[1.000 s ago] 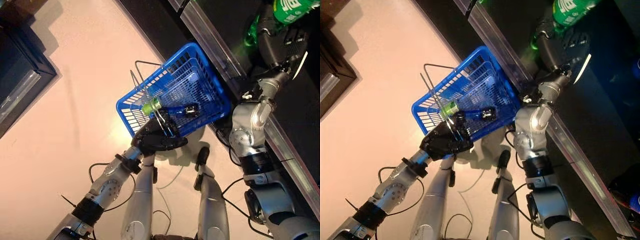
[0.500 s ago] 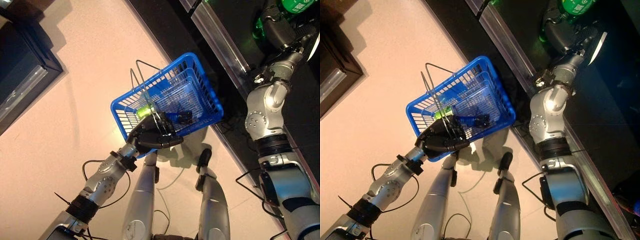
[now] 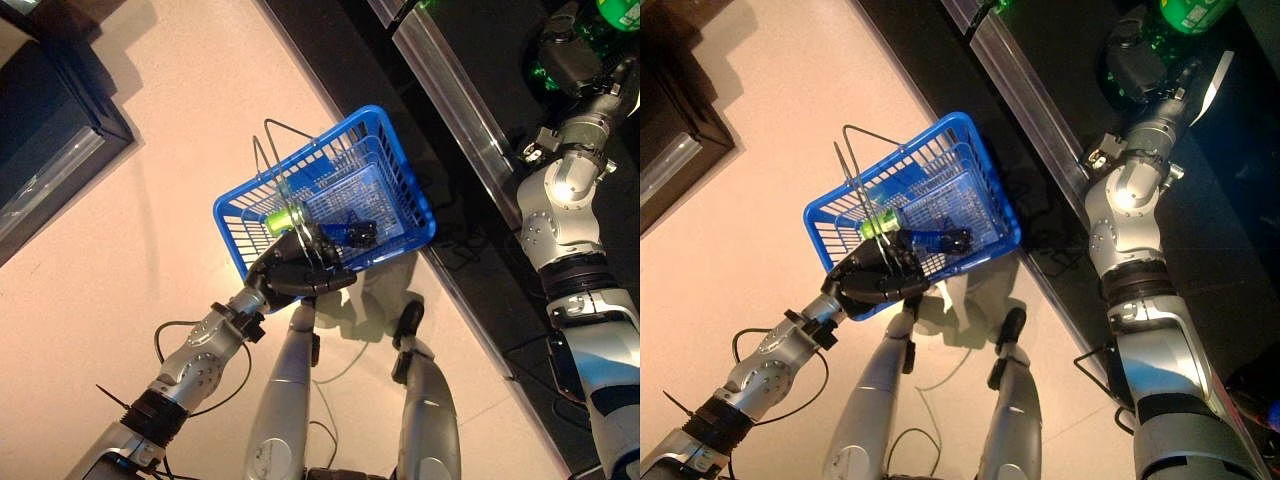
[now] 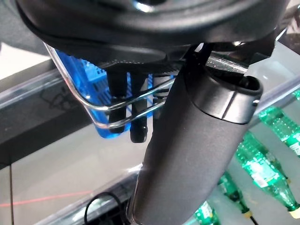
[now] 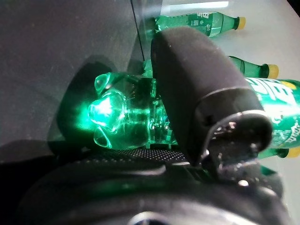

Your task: Pick up the drink and place into the basket.

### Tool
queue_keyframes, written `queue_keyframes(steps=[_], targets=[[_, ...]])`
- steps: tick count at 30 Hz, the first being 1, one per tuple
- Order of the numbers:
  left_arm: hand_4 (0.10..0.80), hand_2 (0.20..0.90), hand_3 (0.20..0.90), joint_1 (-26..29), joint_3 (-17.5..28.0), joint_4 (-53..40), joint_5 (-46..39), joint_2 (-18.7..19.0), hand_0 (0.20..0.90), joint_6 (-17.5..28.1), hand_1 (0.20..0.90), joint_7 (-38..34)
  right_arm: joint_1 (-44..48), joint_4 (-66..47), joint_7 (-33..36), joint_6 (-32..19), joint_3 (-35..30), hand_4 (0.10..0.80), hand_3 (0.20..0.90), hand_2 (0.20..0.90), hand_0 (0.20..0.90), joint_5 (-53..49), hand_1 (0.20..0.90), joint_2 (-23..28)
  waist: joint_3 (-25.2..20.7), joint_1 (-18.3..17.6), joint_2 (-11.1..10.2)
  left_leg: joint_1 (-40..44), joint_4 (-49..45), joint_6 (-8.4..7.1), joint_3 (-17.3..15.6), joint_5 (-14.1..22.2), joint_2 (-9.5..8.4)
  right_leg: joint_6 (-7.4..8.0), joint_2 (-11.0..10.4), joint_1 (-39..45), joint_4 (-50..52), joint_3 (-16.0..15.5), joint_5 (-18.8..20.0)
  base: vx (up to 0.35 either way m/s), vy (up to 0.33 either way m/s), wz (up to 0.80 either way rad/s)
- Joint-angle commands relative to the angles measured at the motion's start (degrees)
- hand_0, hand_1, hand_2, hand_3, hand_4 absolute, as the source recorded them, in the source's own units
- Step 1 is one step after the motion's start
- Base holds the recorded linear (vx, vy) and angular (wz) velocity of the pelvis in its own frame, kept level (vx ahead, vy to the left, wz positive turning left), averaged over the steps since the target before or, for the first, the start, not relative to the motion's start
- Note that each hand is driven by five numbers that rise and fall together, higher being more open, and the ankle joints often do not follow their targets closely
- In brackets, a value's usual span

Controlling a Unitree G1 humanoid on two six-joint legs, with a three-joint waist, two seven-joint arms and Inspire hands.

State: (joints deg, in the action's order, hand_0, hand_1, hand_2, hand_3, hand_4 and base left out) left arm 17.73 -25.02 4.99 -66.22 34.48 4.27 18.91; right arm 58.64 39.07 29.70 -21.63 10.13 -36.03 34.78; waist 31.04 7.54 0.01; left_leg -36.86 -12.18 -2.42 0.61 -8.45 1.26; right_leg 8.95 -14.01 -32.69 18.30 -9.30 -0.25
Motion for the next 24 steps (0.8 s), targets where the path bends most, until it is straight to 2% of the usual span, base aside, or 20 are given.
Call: queue_keyframes(steps=[1, 5, 15, 24], targets=[[0.1, 0.3, 0.2, 9.1, 2.5, -20.5, -3.1, -3.9, 0.3, 10.4, 0.3, 10.7, 5.7, -3.0, -1.3, -2.2, 2.3, 0.1, 0.2, 0.3, 0.3, 1.8, 0.3, 6.6, -1.2, 0.2, 1.7, 1.6, -6.0, -0.6, 2.7, 9.8, -2.24, 1.14, 0.6, 2.2, -6.7, -3.2, 7.2, -0.044, 0.013, 0.0], [0.1, 0.3, 0.2, 8.7, 2.7, -20.7, -3.1, -3.8, 0.3, 10.2, 0.3, 10.7, 5.1, -3.0, -2.1, -2.3, 2.2, 0.1, 0.2, 0.3, 0.3, 1.6, 0.3, 6.7, -1.2, 0.4, 1.6, 2.8, -6.2, -0.66, 2.6, 10.6, -1.96, 1.17, 0.8, 3.5, -6.5, -3.3, 6.6, -0.01, -0.004, 0.0], [0.1, 0.3, 0.2, 7.8, 4.4, -21.0, -3.6, -3.2, 0.3, 9.1, 0.3, 12.2, 3.6, -4.7, -3.7, -2.8, 1.1, 0.1, 0.2, 0.3, 0.3, 2.6, 0.3, 7.0, -1.2, 0.6, 1.0, 5.5, -5.7, -0.66, 2.3, 10.1, -1.96, 1.11, 0.7, 6.5, -7.1, -4.1, 6.9, -0.008, -0.002, 0.0], [0.1, 0.3, 0.2, 5.4, 6.5, -22.8, -1.8, -5.1, 0.3, 6.7, 0.3, 13.0, -4.4, -17.7, -6.9, 0.0, -1.9, 0.1, 0.2, 0.3, 0.3, 7.6, 0.3, 3.5, -1.2, 0.4, 0.2, 11.2, -4.8, -0.64, 1.8, 10.6, -1.81, 0.98, 0.9, 12.1, -8.0, -4.3, 6.5, -0.007, -0.001, 0.02]])
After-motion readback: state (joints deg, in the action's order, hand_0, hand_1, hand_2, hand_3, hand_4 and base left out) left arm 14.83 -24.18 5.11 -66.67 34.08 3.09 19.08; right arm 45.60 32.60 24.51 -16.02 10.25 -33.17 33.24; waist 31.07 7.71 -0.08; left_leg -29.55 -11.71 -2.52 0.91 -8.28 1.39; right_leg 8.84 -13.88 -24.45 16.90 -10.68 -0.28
